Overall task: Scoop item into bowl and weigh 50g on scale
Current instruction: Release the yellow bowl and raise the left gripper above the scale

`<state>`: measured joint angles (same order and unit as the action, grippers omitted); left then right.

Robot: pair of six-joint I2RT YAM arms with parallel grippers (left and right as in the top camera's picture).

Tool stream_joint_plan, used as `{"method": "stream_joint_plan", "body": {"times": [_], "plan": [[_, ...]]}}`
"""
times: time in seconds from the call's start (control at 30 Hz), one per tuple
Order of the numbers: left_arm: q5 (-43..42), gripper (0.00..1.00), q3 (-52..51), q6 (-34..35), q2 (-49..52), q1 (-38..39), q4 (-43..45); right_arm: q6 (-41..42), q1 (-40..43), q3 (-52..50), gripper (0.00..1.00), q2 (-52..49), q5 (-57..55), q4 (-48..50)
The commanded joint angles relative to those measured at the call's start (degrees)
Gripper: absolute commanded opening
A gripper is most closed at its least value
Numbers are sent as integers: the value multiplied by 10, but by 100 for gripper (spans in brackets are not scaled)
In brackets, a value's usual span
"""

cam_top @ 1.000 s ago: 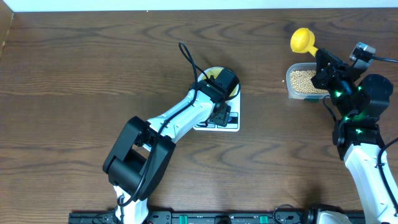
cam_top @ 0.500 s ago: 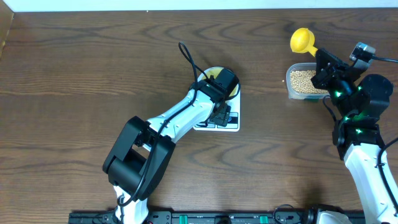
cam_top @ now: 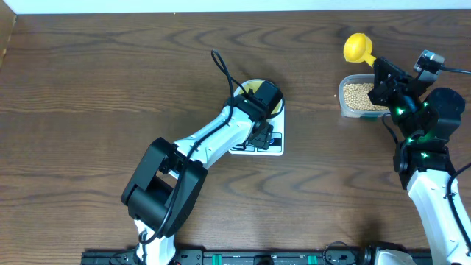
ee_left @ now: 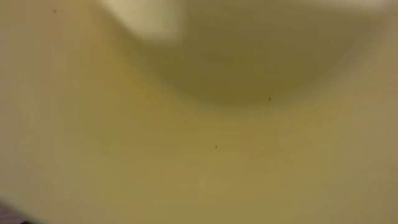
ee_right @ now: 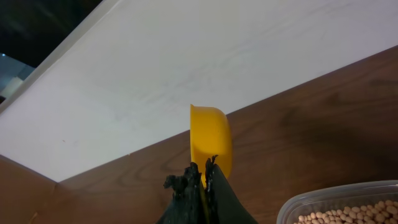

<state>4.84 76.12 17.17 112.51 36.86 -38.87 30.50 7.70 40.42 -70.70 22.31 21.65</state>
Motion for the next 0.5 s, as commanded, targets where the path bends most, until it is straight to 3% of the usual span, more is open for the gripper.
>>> {"method": "stream_joint_plan", "body": {"times": [0.0, 0.47], "plan": [[2, 88, -20, 7, 7, -1, 8, -10, 2, 9, 1, 7, 3, -1], [2, 88, -25, 7, 4, -1, 5, -10, 2, 9, 1, 7, 3, 0]]}}
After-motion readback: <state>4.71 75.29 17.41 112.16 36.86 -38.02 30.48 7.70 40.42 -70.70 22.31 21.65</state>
